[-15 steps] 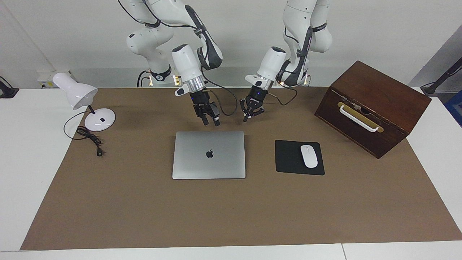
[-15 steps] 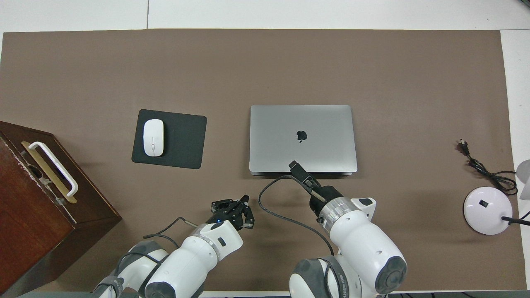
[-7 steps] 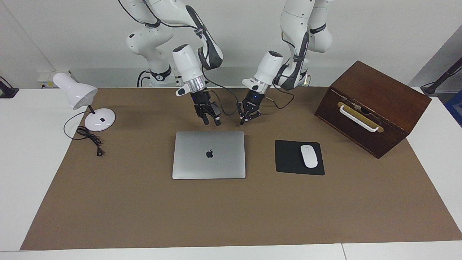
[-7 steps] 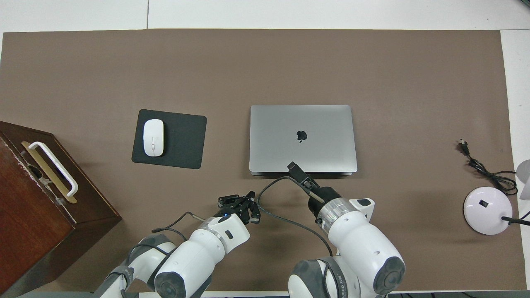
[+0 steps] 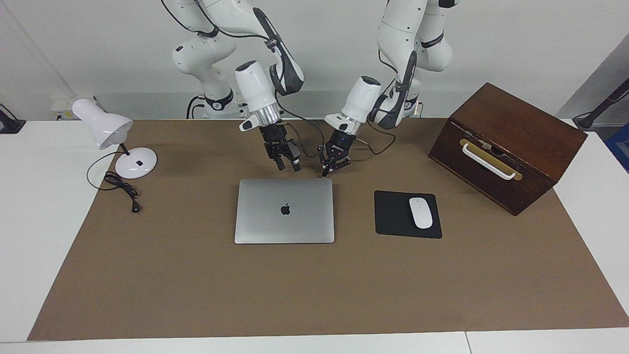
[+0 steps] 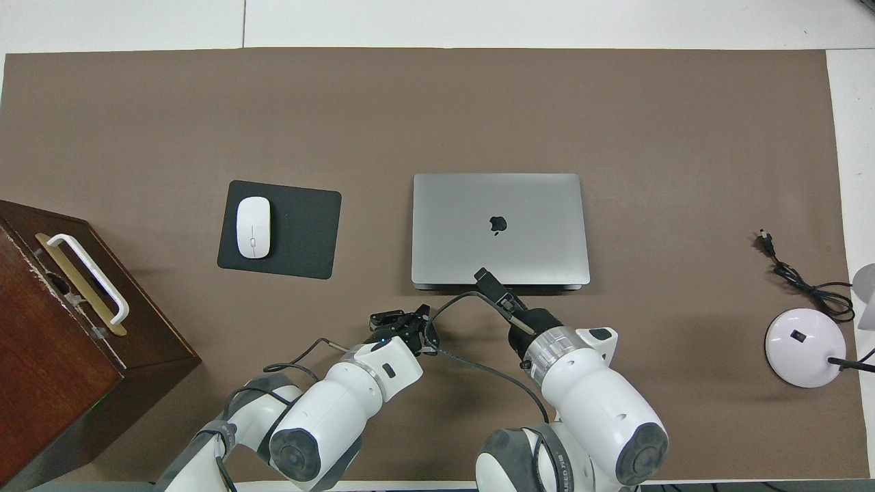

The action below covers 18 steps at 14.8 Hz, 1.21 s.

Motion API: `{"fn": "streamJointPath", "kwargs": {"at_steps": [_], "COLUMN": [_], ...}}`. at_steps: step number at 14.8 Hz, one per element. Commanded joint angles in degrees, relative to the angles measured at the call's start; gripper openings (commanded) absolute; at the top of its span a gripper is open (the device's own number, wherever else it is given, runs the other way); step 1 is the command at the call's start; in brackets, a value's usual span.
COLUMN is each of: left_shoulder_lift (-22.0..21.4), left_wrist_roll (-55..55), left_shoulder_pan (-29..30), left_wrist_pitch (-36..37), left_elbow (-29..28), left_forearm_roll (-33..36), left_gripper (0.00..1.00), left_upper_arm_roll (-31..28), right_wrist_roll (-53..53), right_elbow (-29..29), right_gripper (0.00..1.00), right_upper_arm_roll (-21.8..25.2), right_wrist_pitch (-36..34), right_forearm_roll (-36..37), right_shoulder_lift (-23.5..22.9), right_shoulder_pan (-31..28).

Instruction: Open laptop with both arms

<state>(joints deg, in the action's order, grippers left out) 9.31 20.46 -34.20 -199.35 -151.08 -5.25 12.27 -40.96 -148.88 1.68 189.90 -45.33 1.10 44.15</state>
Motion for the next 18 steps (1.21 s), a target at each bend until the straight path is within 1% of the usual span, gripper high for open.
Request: {"fn": "streamJointPath", "kwargs": {"at_steps": [1, 4, 7, 10, 16, 18], "left_shoulder_lift": [0.97, 1.06, 1.06, 1.24, 4.05, 4.05], "left_wrist_roll": [-0.07, -1.20, -5.86, -9.46, -10.79, -10.88], "left_shoulder_pan": [-0.79, -1.13, -1.05, -0.61, -0.43, -0.43], "left_wrist_pitch": [-1.22, -1.22, -1.13, -1.13, -1.13, -1.13], "left_elbow": [1.49, 1.84, 2.55, 2.46, 4.39, 4.48], "left_forearm_roll": [-1.43, -1.61, -1.61, -1.35, -1.52, -1.52], "left_gripper": [0.00, 0.00, 0.00, 0.00, 0.00, 0.00], "left_upper_arm_roll": [-0.76, -1.02, -1.02, -1.28, -1.46, -1.46], "right_wrist_roll": [1.05, 1.41, 1.41, 1.76, 2.02, 2.11], "right_elbow": [0.43, 0.43, 0.87, 1.14, 1.58, 1.58], "right_gripper": [1.00, 1.00, 1.00, 1.00, 1.00, 1.00], "right_upper_arm_roll": [0.07, 0.07, 0.07, 0.07, 0.16, 0.16], "right_wrist_pitch": [-0.67, -1.37, -3.04, -3.22, -3.22, -3.22], "right_forearm_roll": [-1.52, -1.52, -1.52, -1.52, -1.52, -1.52], "right_shoulder_lift": [-0.13, -0.13, -0.13, -0.92, -1.45, -1.45], "right_shoulder_pan": [0.07, -0.20, -0.38, -0.38, -0.46, -0.46]}}
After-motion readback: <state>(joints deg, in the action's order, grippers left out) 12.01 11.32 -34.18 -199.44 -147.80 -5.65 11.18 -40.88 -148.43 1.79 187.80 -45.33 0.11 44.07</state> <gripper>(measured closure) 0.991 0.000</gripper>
